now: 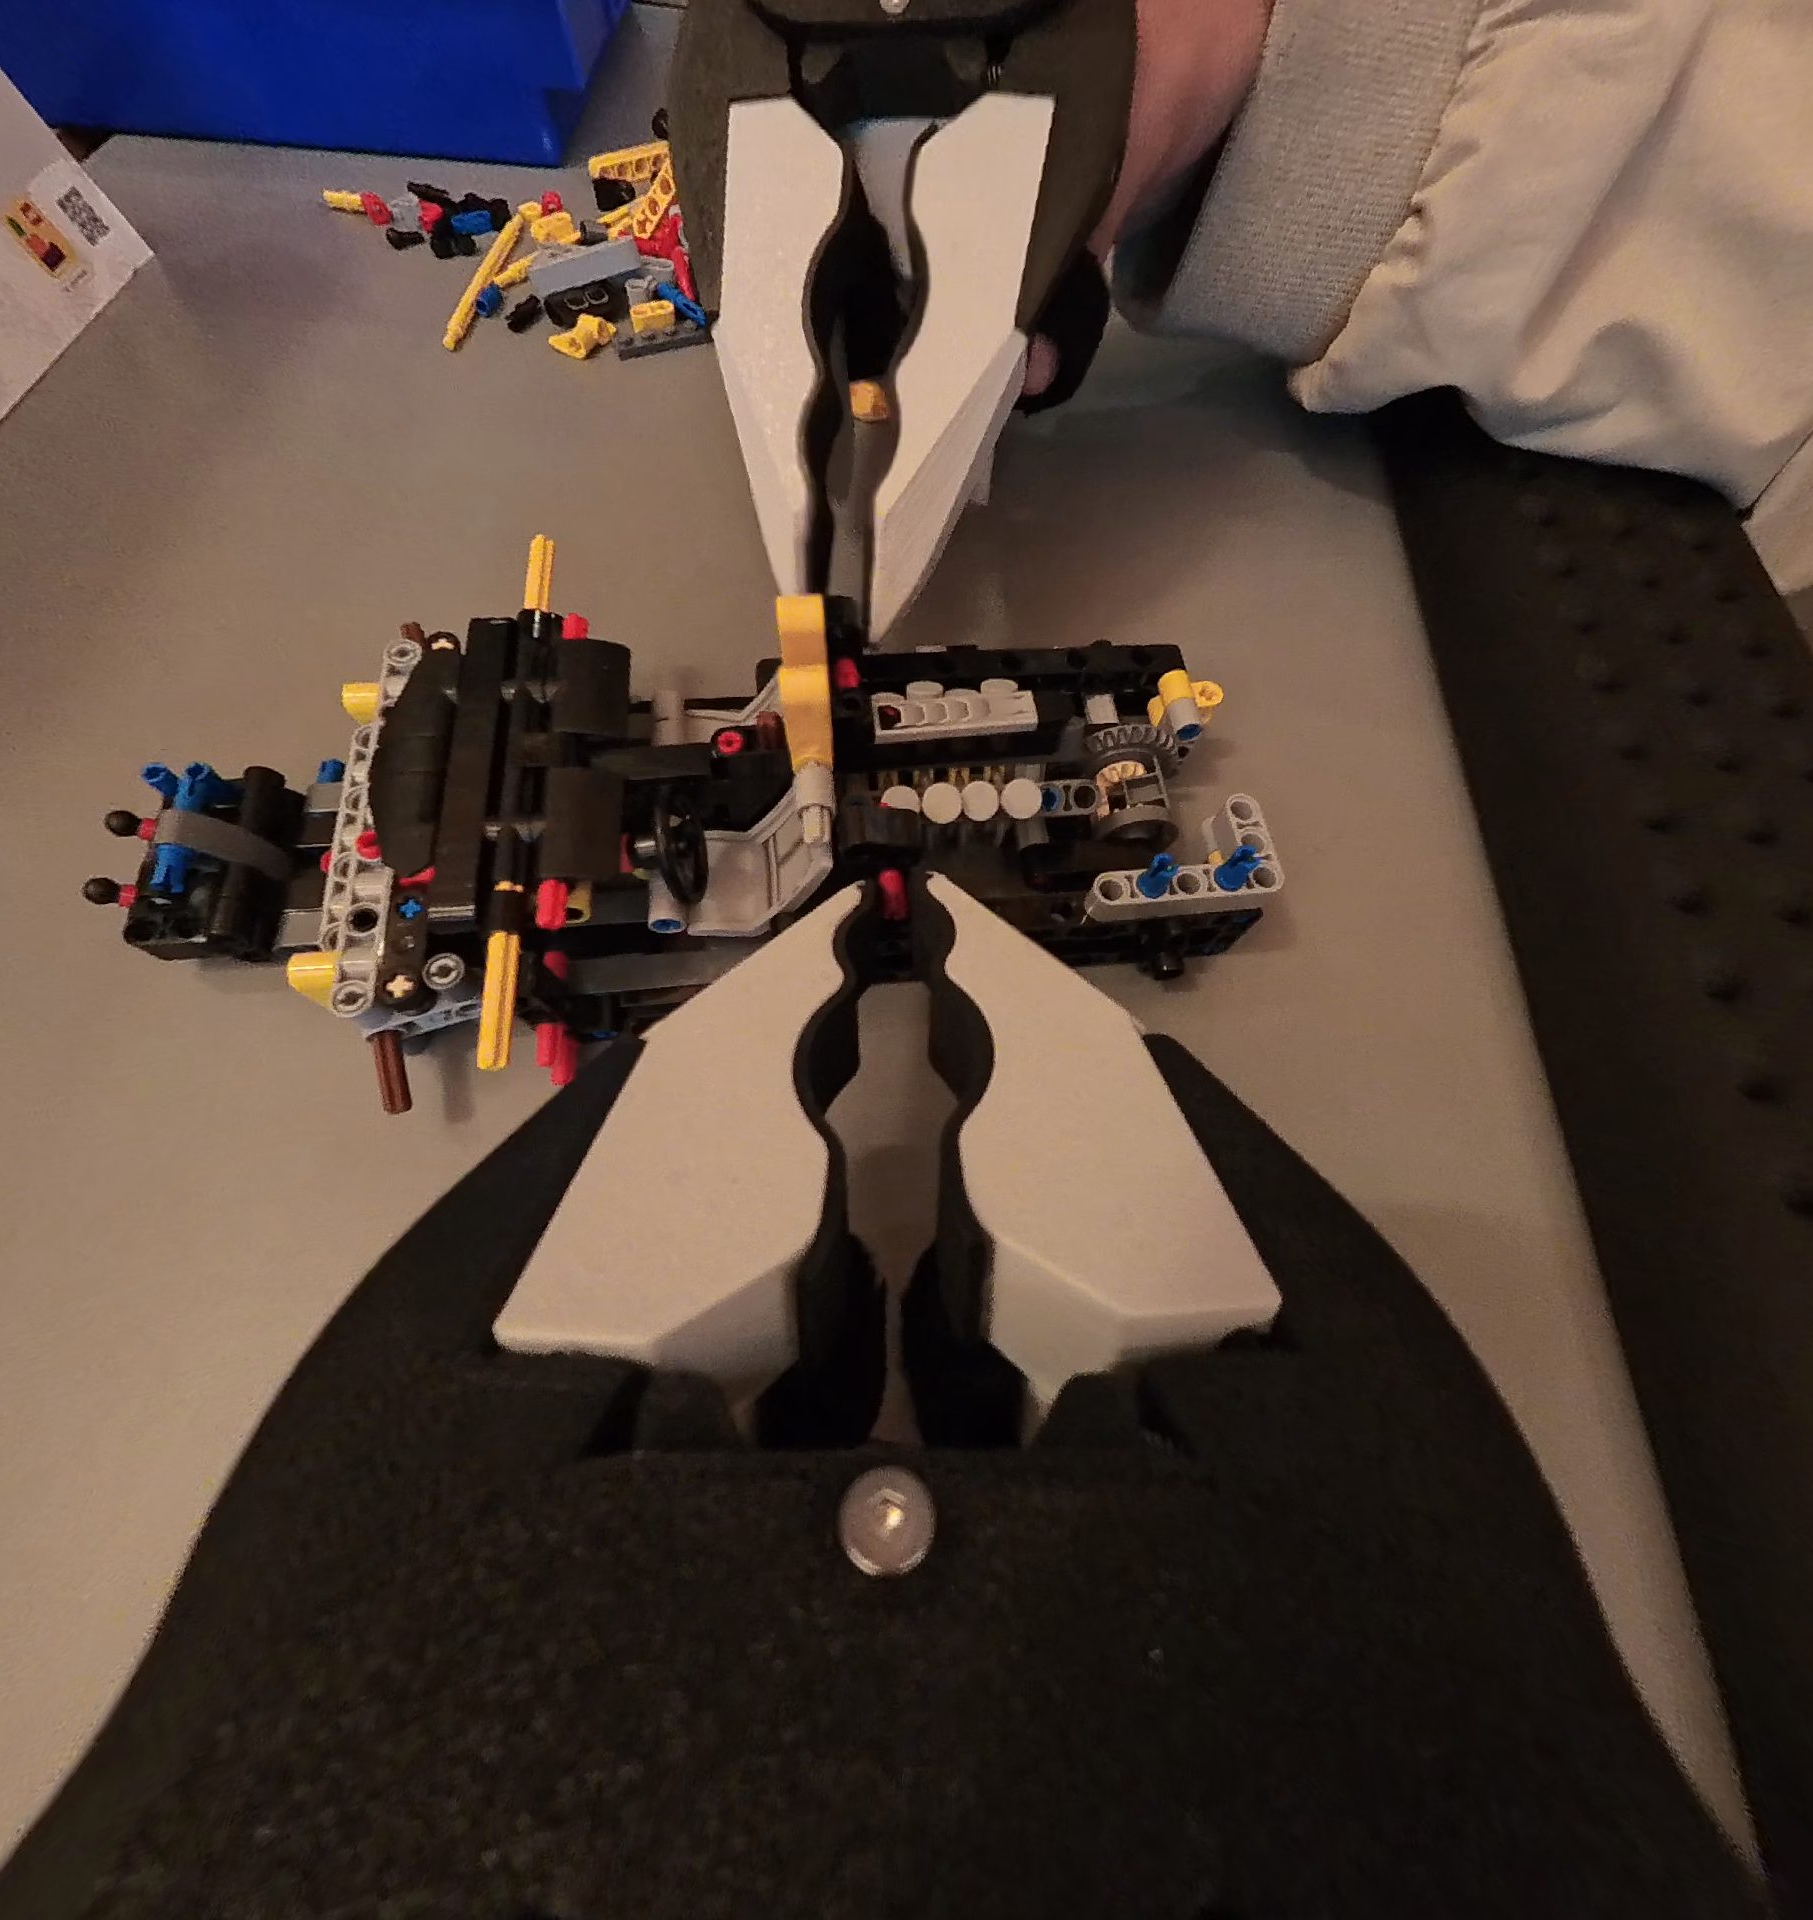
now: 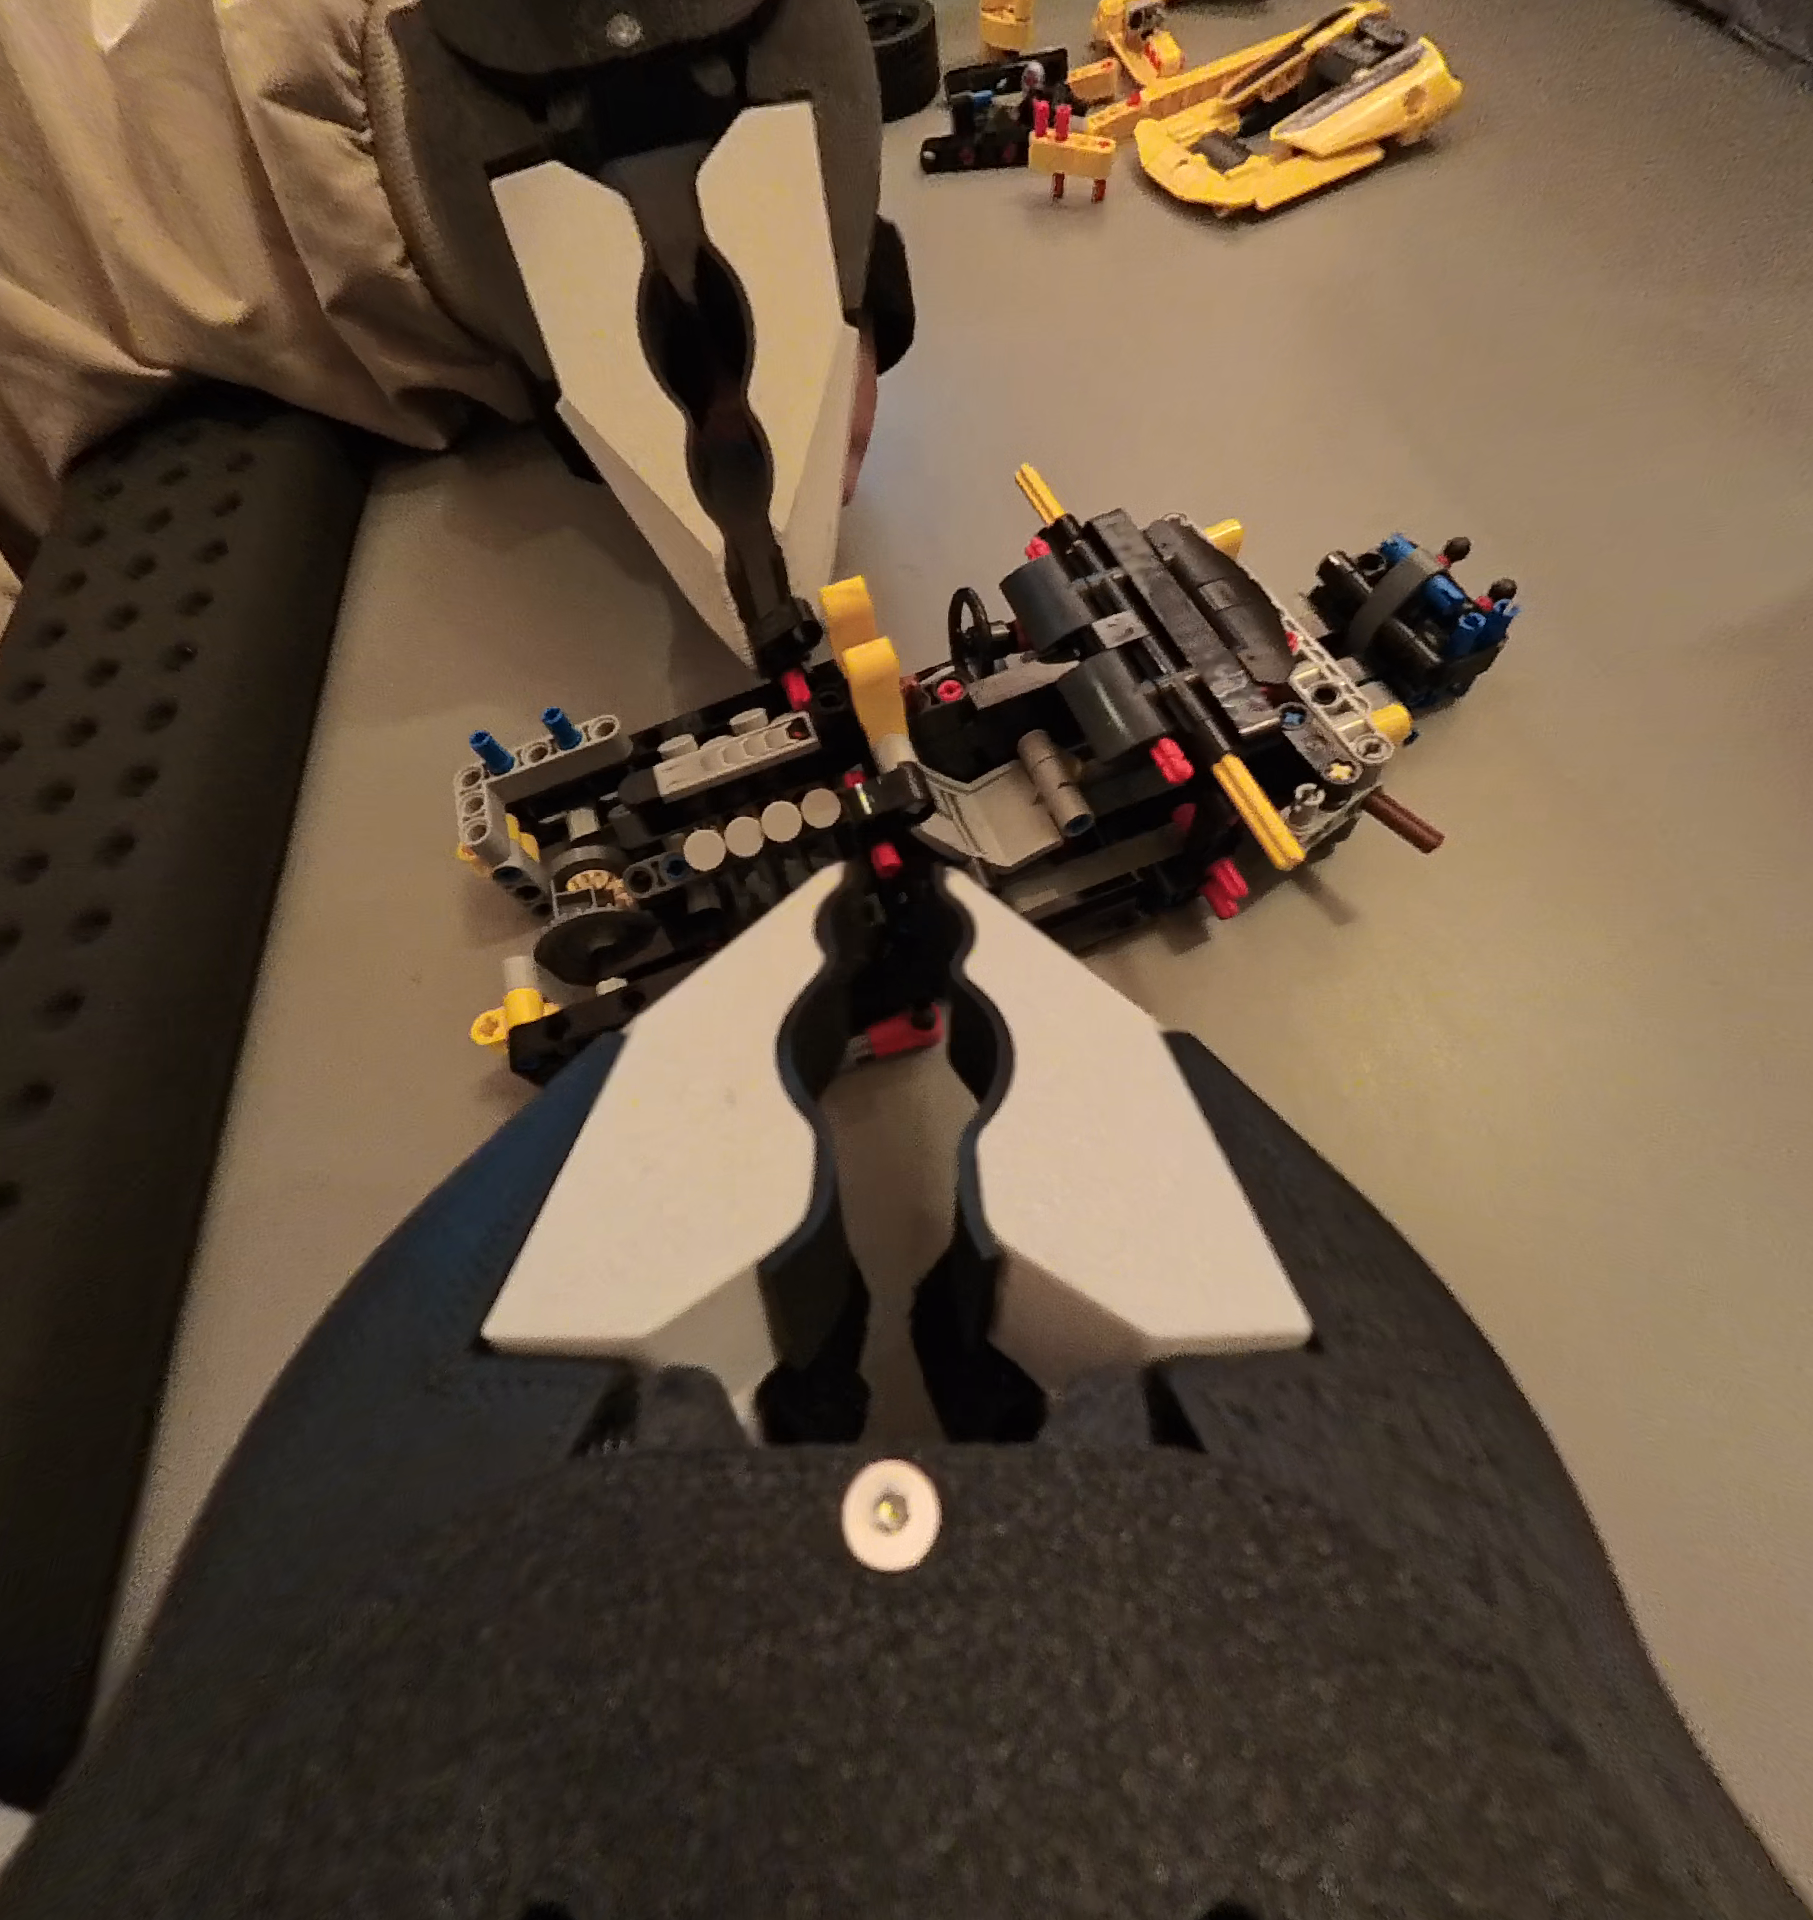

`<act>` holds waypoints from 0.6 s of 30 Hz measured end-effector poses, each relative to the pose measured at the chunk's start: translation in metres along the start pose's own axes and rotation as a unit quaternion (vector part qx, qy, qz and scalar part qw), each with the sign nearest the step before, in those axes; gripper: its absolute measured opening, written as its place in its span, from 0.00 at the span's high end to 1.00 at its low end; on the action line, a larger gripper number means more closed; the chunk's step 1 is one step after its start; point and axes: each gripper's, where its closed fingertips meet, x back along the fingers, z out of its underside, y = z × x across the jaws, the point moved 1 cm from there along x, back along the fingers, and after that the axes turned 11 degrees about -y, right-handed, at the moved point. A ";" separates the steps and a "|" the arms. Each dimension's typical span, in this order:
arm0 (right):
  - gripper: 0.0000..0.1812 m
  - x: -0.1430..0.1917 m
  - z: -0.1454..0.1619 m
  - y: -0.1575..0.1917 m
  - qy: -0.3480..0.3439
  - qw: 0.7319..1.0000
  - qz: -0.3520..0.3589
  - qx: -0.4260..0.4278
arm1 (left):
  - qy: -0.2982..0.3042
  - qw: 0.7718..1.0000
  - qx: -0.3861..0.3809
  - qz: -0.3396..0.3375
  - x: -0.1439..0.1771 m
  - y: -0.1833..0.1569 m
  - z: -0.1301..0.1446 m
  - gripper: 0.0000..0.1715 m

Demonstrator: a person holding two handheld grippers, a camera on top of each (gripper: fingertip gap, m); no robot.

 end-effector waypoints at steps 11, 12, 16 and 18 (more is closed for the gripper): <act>0.83 0.004 -0.016 0.048 -0.072 0.993 0.094 -0.011 | -0.013 0.996 0.010 -0.089 0.014 0.032 -0.010 0.93; 0.83 0.002 -0.020 0.057 -0.090 0.991 0.093 -0.015 | -0.030 0.996 0.017 -0.088 0.017 0.032 -0.016 0.93; 0.84 -0.015 -0.027 0.070 -0.097 0.989 0.107 0.027 | -0.050 0.997 0.042 -0.049 0.030 0.019 -0.026 0.91; 0.84 -0.032 -0.022 0.073 -0.070 0.993 0.091 0.034 | -0.057 0.996 0.074 0.013 0.037 -0.003 -0.028 0.86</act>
